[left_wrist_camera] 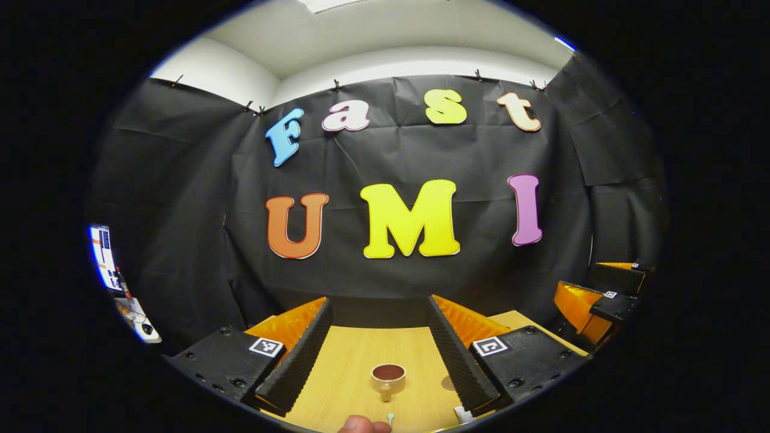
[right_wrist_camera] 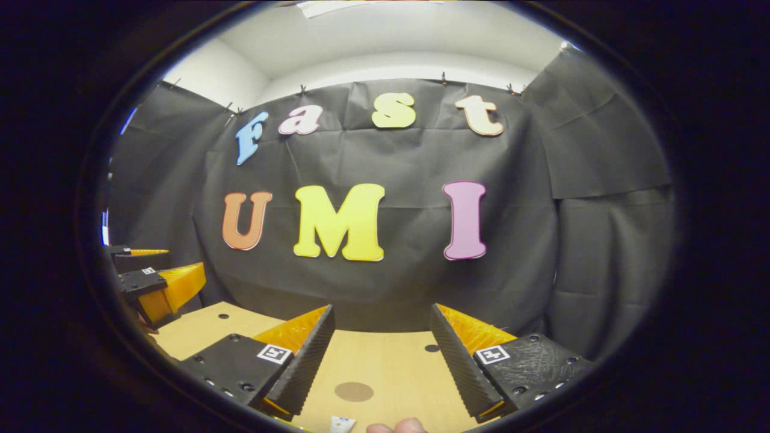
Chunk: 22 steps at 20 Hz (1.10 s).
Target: Put the toothbrush and toothpaste on the desktop into the cup, then pick up the cup and place it on the coaster on the desktop.
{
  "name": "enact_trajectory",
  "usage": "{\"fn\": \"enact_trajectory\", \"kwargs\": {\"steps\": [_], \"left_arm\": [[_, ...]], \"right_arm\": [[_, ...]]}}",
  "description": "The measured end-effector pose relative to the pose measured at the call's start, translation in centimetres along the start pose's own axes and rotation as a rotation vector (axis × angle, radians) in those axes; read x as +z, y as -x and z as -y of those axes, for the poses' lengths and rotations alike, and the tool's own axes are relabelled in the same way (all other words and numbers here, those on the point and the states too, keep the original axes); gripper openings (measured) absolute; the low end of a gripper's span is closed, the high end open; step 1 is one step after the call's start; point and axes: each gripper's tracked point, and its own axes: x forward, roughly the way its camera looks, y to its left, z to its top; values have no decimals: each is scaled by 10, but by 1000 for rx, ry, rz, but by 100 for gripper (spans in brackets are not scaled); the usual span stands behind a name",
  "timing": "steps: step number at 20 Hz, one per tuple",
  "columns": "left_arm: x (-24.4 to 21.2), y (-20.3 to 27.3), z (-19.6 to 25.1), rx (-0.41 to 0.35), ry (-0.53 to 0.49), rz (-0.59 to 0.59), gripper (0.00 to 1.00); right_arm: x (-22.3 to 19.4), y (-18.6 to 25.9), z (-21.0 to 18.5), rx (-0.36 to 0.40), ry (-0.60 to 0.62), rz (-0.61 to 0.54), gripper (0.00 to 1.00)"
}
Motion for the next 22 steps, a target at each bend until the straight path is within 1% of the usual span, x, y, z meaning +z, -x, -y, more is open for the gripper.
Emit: {"fn": "enact_trajectory", "kwargs": {"steps": [1, 2, 5, 6, 7, 8, 9, 11, 12, 13, 14, 15, 16, 17, 18, 21, 22], "left_arm": [[0, 0, -5, -1, 6, -2, 98], [-2, -3, -7, -4, 16, -6, 98], [-4, -8, -10, -4, 29, -4, 98], [-14, -12, -11, -1, 29, -35, 98], [-16, -13, -9, -12, 34, -37, 98], [-17, -15, -8, -13, 33, -38, 98], [-23, -18, -8, -10, 24, -55, 98], [-25, -20, -4, -24, 32, -61, 98], [-25, -22, -4, -27, 32, -61, 98], [-26, -25, -6, -29, 30, -61, 98], [-25, -26, -5, -31, 31, -60, 98], [-24, -26, -5, -31, 29, -58, 98], [-23, -26, -6, -33, 23, -54, 89], [-22, -26, -5, -37, 18, -51, 100], [-21, -26, -5, -39, 15, -47, 98], [-20, -26, 0, -58, 16, -44, 98], [-21, -26, 1, -60, 17, -45, 98]], "right_arm": [[1, -1, -6, 1, 5, 1, 95], [4, -2, -12, 6, 21, 6, 97], [3, -7, -24, 29, 43, 17, 97], [-1, -10, -24, 27, 32, 3, 97], [-1, -13, -25, 25, 29, 0, 95], [-4, -15, -24, 21, 40, -5, 95], [-8, -18, -25, 18, 43, -19, 97], [-9, -20, -25, 16, 32, -27, 97], [-7, -23, -25, 13, 32, -22, 95], [-4, -23, -24, 8, 31, -16, 95], [-4, -24, -24, 6, 22, -16, 97], [-3, -25, -24, 5, 18, -15, 95], [-2, -26, -23, 3, 16, -13, 95], [-2, -27, -23, 2, 14, -12, 95], [-2, -27, -24, 3, 15, -13, 97], [-2, -27, -21, -4, 17, -17, 97], [-3, -27, -20, -5, 20, -17, 95]]}}
